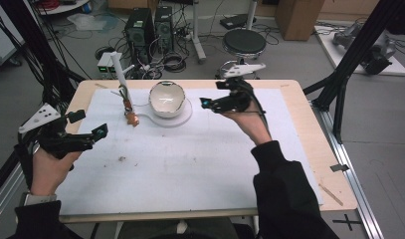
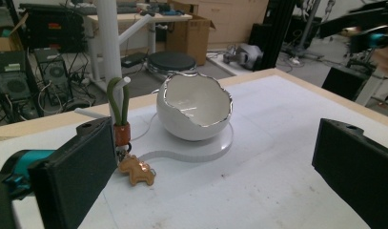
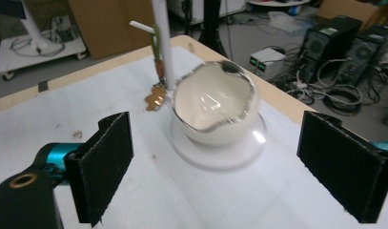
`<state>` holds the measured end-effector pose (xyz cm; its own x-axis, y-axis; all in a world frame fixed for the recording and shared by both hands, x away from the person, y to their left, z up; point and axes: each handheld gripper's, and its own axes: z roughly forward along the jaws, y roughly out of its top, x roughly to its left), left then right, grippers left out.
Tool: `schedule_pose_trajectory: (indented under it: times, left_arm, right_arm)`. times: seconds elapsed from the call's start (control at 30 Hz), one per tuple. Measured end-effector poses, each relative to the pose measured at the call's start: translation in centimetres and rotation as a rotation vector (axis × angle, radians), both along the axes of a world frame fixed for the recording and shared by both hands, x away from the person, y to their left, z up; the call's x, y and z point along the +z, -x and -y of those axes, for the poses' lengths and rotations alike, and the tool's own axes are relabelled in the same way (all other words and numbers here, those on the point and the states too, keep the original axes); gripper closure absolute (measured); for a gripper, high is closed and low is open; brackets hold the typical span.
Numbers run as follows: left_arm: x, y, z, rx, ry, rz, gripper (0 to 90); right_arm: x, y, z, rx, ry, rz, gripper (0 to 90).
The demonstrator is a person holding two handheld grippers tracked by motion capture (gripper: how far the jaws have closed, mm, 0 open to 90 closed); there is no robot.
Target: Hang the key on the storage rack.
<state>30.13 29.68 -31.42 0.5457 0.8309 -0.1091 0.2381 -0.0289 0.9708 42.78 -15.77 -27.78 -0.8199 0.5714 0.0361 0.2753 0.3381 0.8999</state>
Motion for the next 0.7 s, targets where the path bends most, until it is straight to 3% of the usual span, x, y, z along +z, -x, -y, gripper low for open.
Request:
schedule_pose_trajectory:
  times: [0.23,0.3,0.37,0.5,0.7]
  left_arm:
    - [-0.7,-1.8,0.1,0.026,-0.016,-0.023,1.7]
    - [-1.0,-2.2,0.2,0.048,-0.053,-0.016,1.7]
    - [-1.2,-2.7,0.3,0.059,-0.078,-0.034,1.7]
    - [-1.6,-3.3,0.7,0.049,-0.075,-0.05,1.7]
    - [-1.7,-3.6,0.9,0.05,-0.074,-0.057,1.7]
  right_arm:
    - [-0.9,1.9,6.8,-0.123,-0.017,0.016,11.6]
    - [-1.0,2.6,8.0,-0.14,-0.028,0.012,11.6]
    - [-1.1,3.6,9.5,-0.152,-0.063,-0.001,11.6]
    - [-1.4,5.3,12.0,-0.202,-0.093,0.032,11.5]
    - [-2.5,7.0,15.6,-0.294,-0.1,0.031,11.5]
